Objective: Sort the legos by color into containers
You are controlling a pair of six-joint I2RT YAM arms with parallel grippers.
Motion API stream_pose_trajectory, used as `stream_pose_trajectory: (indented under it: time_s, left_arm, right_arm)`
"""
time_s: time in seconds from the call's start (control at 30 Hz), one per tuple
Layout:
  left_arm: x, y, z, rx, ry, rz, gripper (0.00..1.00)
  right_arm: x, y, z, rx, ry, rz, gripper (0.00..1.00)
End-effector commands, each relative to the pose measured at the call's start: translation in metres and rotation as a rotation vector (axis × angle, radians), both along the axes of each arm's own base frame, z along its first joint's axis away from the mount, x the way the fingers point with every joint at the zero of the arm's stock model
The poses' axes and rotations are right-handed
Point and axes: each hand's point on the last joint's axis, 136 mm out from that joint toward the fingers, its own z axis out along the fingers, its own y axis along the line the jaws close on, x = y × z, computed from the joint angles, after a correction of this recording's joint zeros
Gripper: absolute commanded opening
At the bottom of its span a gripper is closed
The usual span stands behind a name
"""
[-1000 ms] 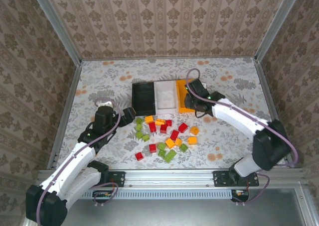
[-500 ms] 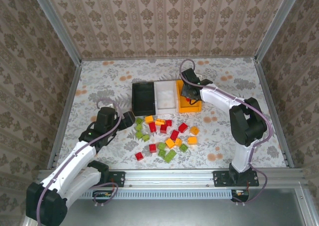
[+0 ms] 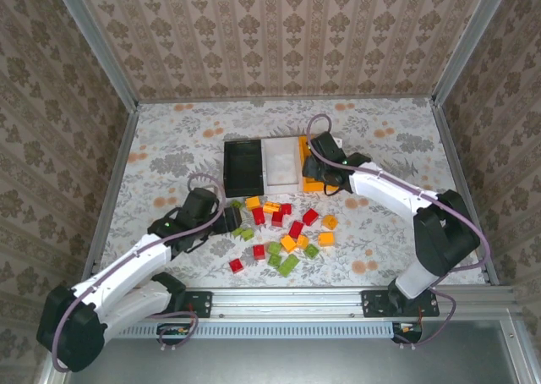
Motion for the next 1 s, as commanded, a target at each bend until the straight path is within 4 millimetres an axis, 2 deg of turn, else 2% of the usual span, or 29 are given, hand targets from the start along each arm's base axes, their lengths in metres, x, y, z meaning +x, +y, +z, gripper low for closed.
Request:
stream_pose_trajectory:
  time_s: [0.0, 0.13, 0.23, 0.43, 0.63, 0.97]
  left_arm:
    - [-0.023, -0.004, -0.018, 0.047, 0.072, -0.047, 0.81]
    - [-0.045, -0.015, -0.029, 0.080, 0.086, -0.134, 0.84]
    - [-0.054, -0.022, -0.033, 0.122, 0.079, -0.195, 0.82]
    - [-0.059, -0.040, -0.036, 0.154, 0.100, -0.265, 0.80]
    - [-0.064, -0.068, -0.024, 0.172, 0.063, -0.368, 0.81]
    - [-0.074, -0.086, -0.028, 0.244, 0.053, -0.446, 0.83]
  right_arm:
    - [-0.013, -0.003, -0.006, 0.031, 0.012, -0.004, 0.57]
    - [-0.023, -0.010, -0.011, 0.024, 0.012, -0.004, 0.58]
    - [-0.028, -0.013, -0.013, 0.024, 0.010, -0.004, 0.58]
    - [-0.031, -0.015, -0.013, 0.019, 0.007, -0.002, 0.58]
    - [-0.034, -0.020, -0.016, 0.012, 0.009, -0.008, 0.59]
    - [-0.036, -0.026, -0.017, 0.014, 0.009, -0.017, 0.59]
